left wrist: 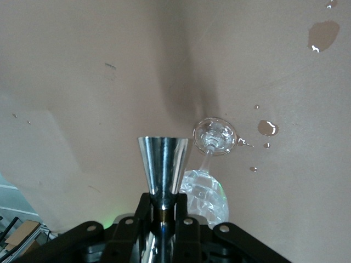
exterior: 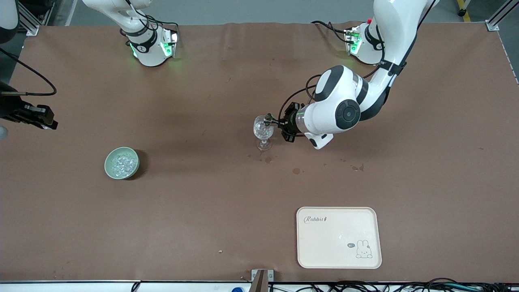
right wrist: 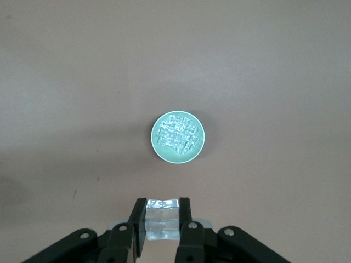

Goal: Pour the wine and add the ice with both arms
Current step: 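Tilt the jigger over the glass rim with the left gripper to pour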

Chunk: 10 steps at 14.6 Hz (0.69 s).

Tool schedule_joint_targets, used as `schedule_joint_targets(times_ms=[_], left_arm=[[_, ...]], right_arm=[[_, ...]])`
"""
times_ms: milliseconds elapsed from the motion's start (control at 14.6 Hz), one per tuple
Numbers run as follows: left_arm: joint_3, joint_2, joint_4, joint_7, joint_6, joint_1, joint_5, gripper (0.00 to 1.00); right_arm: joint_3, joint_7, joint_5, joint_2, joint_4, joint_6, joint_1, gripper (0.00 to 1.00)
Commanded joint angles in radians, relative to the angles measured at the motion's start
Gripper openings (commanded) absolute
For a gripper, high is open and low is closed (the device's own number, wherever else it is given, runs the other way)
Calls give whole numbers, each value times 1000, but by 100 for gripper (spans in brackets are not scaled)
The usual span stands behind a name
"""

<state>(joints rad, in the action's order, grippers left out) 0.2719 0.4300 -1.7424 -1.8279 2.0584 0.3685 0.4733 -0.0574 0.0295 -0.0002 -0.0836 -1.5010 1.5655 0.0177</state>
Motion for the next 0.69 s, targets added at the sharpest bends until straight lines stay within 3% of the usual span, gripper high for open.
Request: schedule_joint_targets(times_ms=[0,619], left_arm=[[0,9,38,-74,2,9,-65,1],[1,6,43,-152,-7,32,-146,1]], right_arm=[[1,3,-6,27,-24,-2,-1,2],[2,3,-4,25,-24,2,4,2]])
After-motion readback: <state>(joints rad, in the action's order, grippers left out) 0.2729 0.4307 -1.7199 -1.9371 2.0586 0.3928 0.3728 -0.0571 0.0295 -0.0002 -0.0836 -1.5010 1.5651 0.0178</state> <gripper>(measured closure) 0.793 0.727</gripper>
